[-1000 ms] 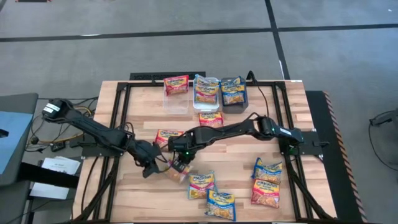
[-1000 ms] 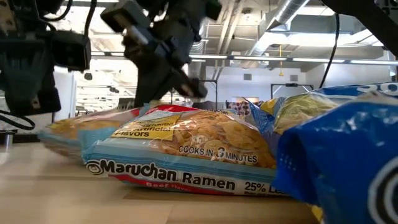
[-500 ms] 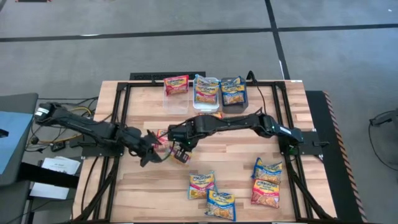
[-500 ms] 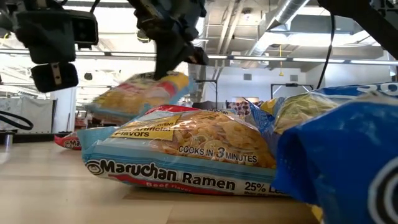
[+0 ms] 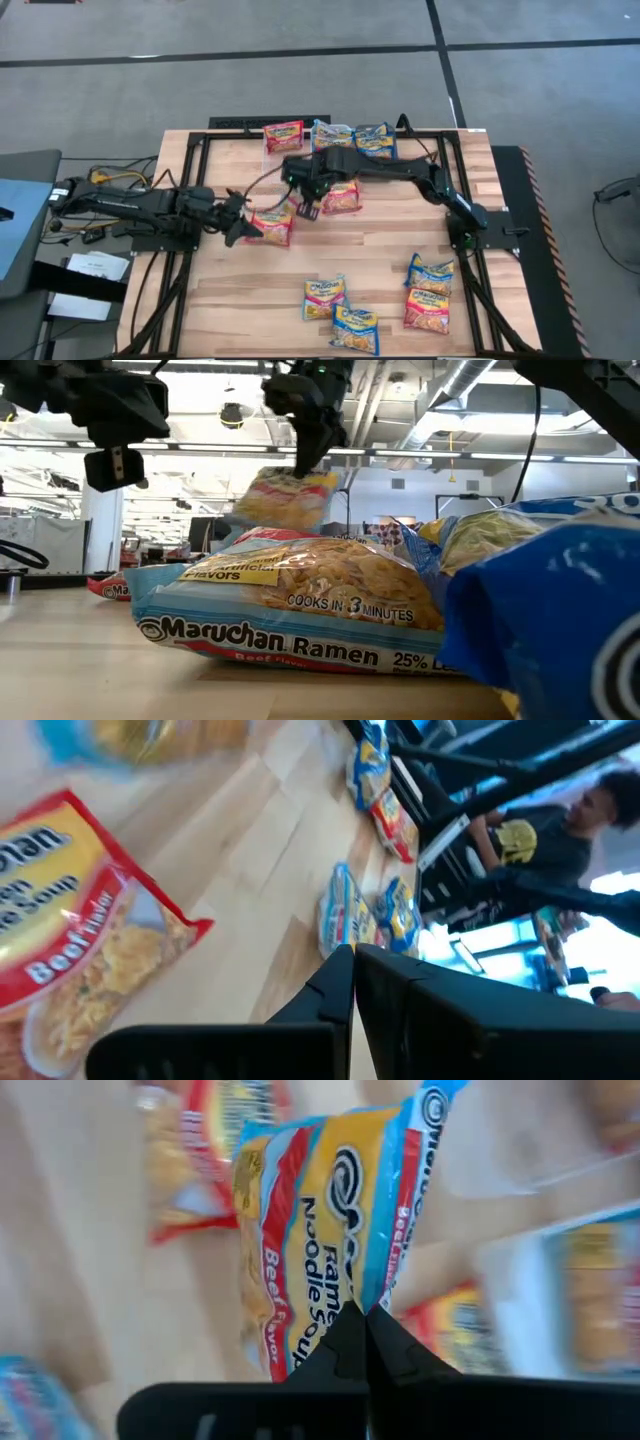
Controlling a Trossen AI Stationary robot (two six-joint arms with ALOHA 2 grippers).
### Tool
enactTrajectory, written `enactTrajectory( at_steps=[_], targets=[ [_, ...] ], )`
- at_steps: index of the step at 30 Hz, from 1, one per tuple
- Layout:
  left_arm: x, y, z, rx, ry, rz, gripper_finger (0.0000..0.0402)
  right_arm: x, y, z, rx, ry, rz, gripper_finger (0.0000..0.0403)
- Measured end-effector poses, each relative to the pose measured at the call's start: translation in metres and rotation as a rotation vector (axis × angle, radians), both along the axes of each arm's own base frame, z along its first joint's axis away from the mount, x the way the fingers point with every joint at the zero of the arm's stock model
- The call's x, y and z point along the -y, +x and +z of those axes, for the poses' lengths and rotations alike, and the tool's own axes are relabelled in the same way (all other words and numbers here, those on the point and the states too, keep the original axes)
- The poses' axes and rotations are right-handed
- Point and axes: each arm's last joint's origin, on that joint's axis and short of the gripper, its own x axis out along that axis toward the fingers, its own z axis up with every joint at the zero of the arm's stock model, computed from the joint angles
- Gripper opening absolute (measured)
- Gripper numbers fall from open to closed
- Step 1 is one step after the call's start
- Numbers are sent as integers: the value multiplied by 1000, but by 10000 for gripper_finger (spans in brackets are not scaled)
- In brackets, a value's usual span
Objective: Sort Maruchan noodles
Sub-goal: Put the light blue noodle pack into the white bin
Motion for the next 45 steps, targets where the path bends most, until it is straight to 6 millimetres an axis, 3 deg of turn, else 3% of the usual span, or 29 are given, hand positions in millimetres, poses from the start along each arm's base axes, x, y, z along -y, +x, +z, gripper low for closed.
enactTrajectory(
  at_steps=[12,22,26,45],
  targets=[
    [-15,0,1,5,1,103,0,79,-33,17,-193,-331,93,1],
    [-26,0,1,10,9,190,0,122,-49,18,-272,-402,92,1],
    [-31,-1,1,9,13,232,0,129,-50,8,-288,-380,117,1],
    [-40,-2,1,8,12,296,0,126,-37,-48,-301,-343,148,0]
  ],
)
